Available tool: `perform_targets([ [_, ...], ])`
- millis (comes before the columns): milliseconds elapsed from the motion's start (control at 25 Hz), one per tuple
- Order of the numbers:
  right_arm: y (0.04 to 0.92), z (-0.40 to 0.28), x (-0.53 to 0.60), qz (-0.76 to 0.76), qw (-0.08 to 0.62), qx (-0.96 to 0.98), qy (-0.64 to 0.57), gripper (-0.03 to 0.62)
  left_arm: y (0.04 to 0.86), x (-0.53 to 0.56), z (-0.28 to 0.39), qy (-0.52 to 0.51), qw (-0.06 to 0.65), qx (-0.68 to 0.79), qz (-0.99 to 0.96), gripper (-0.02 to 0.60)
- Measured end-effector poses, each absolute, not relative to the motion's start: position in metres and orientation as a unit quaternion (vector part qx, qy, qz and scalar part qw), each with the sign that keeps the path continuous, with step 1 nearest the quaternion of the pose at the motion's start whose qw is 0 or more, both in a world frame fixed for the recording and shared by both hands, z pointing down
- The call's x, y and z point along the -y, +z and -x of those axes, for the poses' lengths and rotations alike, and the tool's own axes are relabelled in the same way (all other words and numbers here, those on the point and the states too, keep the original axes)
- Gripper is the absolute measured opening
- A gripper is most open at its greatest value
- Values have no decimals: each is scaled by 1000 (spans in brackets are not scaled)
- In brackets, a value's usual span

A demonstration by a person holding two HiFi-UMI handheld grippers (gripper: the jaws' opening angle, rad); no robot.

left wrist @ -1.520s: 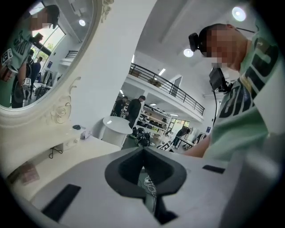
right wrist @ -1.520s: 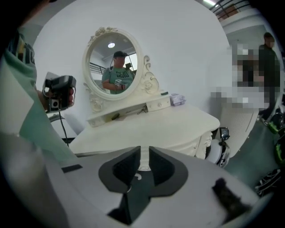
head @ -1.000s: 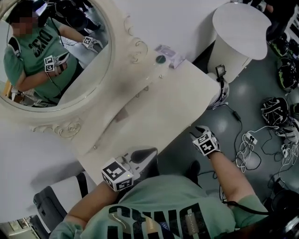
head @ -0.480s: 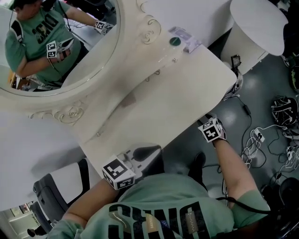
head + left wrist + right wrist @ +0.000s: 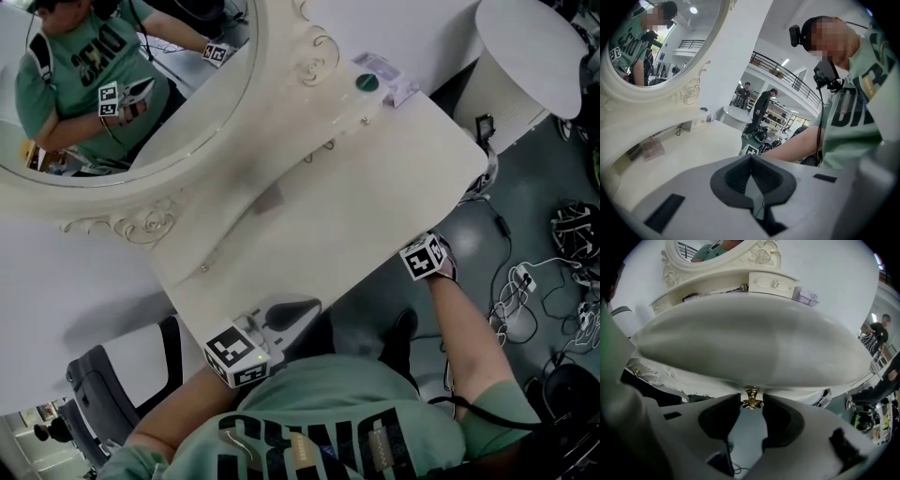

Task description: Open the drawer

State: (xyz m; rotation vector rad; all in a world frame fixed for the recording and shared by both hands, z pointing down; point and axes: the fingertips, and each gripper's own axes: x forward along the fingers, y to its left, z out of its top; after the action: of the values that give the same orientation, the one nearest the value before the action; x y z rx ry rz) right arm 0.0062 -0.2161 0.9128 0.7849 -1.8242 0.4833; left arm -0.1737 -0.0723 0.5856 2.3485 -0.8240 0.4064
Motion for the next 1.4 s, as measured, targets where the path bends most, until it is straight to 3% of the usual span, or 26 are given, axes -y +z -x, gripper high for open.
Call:
perform_targets([
  [1400, 912, -28, 192, -309, 538, 757, 203, 144, 582, 74, 162, 145, 303, 299, -893, 9],
])
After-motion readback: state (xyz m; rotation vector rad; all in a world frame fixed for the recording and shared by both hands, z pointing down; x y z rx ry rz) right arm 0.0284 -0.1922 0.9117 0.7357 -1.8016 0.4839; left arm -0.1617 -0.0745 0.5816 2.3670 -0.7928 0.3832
